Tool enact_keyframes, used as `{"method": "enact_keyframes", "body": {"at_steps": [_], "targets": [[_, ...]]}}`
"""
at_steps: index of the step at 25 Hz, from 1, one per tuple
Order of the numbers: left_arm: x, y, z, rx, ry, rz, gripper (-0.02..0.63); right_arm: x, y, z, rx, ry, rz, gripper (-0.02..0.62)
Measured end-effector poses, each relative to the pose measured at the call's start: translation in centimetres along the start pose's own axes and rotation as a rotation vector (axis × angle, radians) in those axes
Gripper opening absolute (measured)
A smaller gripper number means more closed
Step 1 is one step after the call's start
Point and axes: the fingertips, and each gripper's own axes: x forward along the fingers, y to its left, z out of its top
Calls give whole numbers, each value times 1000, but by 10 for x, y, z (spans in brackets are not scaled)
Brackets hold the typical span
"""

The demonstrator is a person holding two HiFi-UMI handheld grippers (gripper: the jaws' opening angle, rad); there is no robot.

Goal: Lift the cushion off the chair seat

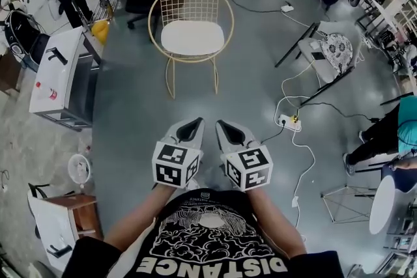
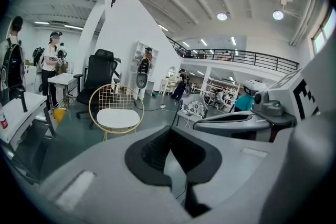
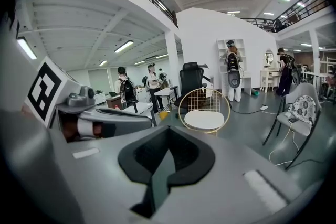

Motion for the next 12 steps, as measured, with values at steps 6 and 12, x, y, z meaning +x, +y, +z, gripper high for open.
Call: {"method": "enact_keyframes", "body": {"at_steps": [6, 12], "targets": [[2, 11, 0, -18, -1, 15, -7, 13, 4, 0, -14, 13, 22, 0], [17, 21, 2, -24, 9, 28, -6, 31, -3, 3, -7, 23, 45, 0]]}}
